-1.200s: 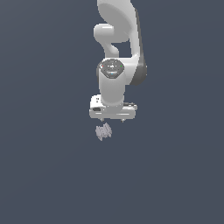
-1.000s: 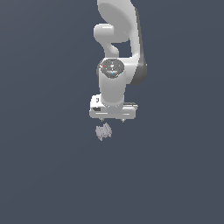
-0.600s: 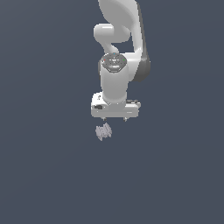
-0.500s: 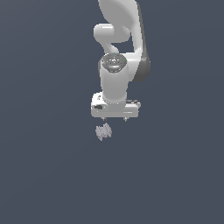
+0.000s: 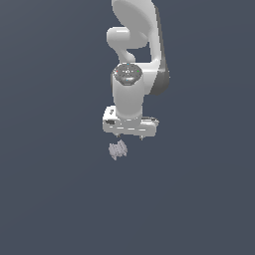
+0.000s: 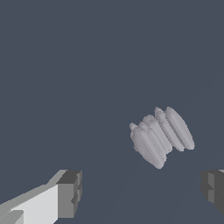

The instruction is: Pick up the object and move it to a goal position.

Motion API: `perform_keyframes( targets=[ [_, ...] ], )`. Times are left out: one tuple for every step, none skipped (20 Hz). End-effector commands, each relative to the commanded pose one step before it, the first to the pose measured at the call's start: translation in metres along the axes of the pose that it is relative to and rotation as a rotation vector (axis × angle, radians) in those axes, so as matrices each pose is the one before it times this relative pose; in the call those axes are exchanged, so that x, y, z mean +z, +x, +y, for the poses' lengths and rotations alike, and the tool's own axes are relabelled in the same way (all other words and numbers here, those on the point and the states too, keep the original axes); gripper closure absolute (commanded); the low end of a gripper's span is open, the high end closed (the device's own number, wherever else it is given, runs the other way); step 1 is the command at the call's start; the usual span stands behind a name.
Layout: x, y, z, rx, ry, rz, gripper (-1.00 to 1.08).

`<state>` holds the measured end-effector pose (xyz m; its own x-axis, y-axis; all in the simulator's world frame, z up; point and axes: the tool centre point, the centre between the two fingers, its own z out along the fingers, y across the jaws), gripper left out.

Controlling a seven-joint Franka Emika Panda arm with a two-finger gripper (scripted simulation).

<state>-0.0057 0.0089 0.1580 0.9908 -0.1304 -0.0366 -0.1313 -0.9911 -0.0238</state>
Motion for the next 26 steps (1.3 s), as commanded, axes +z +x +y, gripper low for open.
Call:
perform_keyframes(
  targets=[
    [0.00339,0.00041,0.00223,0.04577,0.00063,0.00072,-0.92],
    [0.00155,0.00026,0.00102,0.02180,0.00030,0.00046,-0.92],
    [0.00166,0.00030,0.00111,0.02338,0.00028,0.00050,-0.92],
    [0.00177,0.00034,0.00119,0.02496,0.00026,0.00056,-0.92],
    [0.00187,0.00039,0.00127,0.02653,0.00025,0.00061,-0.92],
    [0.00197,0.00044,0.00136,0.02813,0.00023,0.00068,-0.92],
    [0.00207,0.00050,0.00143,0.02969,0.00020,0.00075,-0.92],
    [0.00214,0.00056,0.00149,0.03080,0.00017,0.00082,-0.92],
    [0.00213,0.00060,0.00149,0.03086,0.00013,0.00087,-0.92],
    [0.00212,0.00064,0.00149,0.03086,0.00009,0.00092,-0.92],
    [0.00210,0.00068,0.00149,0.03087,0.00006,0.00097,-0.92],
    [0.00209,0.00072,0.00149,0.03087,0.00003,0.00102,-0.92],
    [0.00208,0.00077,0.00149,0.03088,0.00000,0.00108,-0.92],
    [0.00206,0.00081,0.00148,0.03088,-0.00002,0.00113,-0.92],
    [0.00205,0.00085,0.00148,0.03088,-0.00005,0.00119,-0.92],
    [0.00203,0.00090,0.00147,0.03089,-0.00006,0.00126,-0.92],
    [0.00202,0.00094,0.00146,0.03089,-0.00008,0.00132,-0.92],
    [0.00201,0.00098,0.00145,0.03088,-0.00009,0.00139,-0.92],
    [0.00199,0.00103,0.00144,0.03089,-0.00009,0.00146,-0.92],
    [0.00198,0.00108,0.00143,0.03089,-0.00010,0.00153,-0.92],
    [0.00196,0.00112,0.00141,0.03089,-0.00009,0.00160,-0.92],
    [0.00195,0.00116,0.00139,0.03088,-0.00009,0.00167,-0.92],
    [0.00193,0.00121,0.00137,0.03088,-0.00008,0.00174,-0.92],
    [0.00190,0.00124,0.00134,0.03060,-0.00006,0.00180,-0.92],
    [0.00180,0.00123,0.00126,0.02919,-0.00004,0.00178,-0.92],
    [0.00169,0.00120,0.00117,0.02761,-0.00002,0.00175,-0.92]
  ],
)
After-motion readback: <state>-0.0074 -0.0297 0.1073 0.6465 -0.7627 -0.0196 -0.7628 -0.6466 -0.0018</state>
